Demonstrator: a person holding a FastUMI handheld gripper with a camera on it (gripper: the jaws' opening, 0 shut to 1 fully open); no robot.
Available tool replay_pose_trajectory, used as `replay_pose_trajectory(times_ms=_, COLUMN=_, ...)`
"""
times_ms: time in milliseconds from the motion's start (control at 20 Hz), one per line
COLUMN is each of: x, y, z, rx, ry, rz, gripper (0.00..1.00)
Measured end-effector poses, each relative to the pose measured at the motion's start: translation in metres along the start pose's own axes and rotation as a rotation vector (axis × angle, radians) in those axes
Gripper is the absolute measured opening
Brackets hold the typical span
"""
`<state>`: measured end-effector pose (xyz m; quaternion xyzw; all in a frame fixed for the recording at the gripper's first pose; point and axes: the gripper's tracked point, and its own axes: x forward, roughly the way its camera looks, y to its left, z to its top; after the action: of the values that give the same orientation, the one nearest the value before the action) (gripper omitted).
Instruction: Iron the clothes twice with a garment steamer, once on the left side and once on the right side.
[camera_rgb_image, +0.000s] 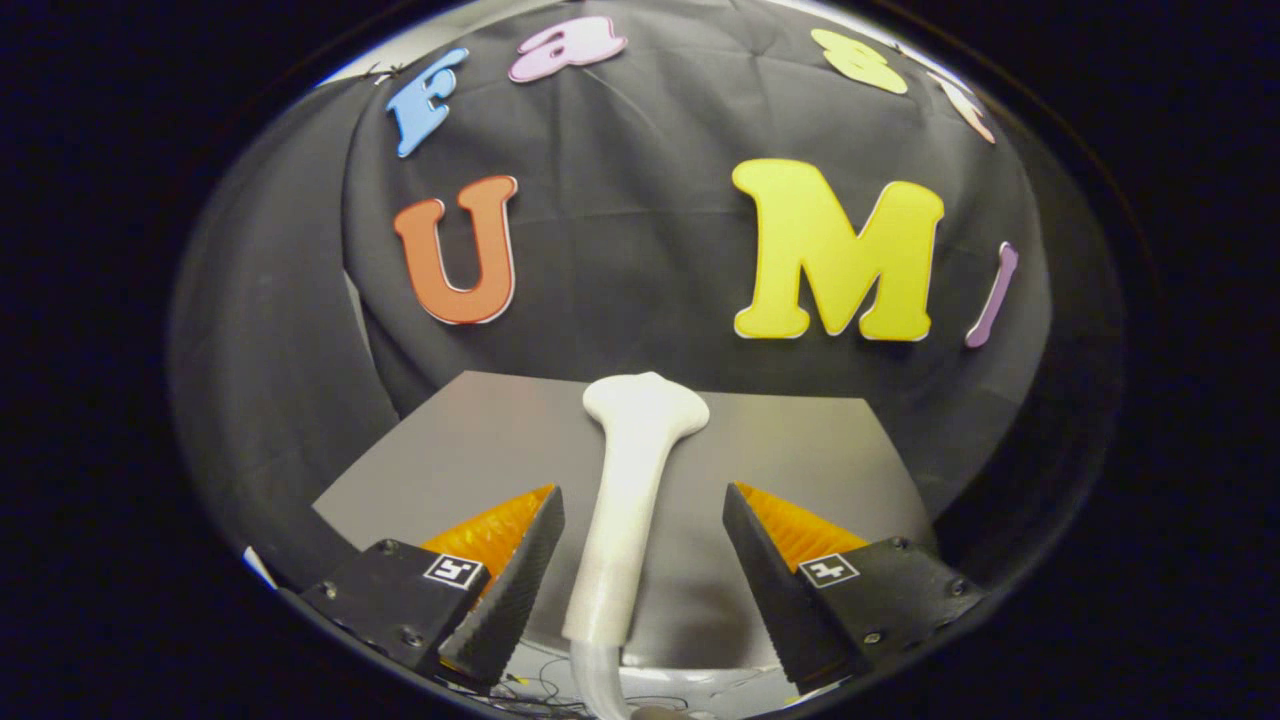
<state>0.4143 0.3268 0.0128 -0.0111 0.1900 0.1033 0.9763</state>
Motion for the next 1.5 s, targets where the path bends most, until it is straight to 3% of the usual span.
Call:
replay_pose_trajectory(times_ms=200, x=0.041, y=0.003, z=-0.008, rx=-0.008, ry=0.105, rz=-0.027, gripper=0.92)
replay_pose_trajectory(times_ms=400, x=0.051, y=0.004, z=-0.017, rx=0.031, ry=0.202, rz=-0.016, gripper=0.79)
replay_pose_trajectory(times_ms=450, x=0.053, y=0.006, z=-0.014, rx=0.037, ry=0.203, rz=-0.013, gripper=0.68)
replay_pose_trajectory(times_ms=500, x=0.049, y=0.01, z=-0.017, rx=0.049, ry=0.228, rz=-0.004, gripper=0.65)
replay_pose_trajectory(times_ms=600, x=0.051, y=0.009, z=-0.014, rx=0.058, ry=0.235, rz=-0.005, gripper=0.48)
replay_pose_trajectory(times_ms=1050, x=0.014, y=0.019, z=-0.011, rx=0.101, ry=0.163, rz=0.115, gripper=0.37)
replay_pose_trajectory(times_ms=1500, x=-0.105, y=0.002, z=0.004, rx=0.159, ry=-0.091, rz=0.205, gripper=0.37)
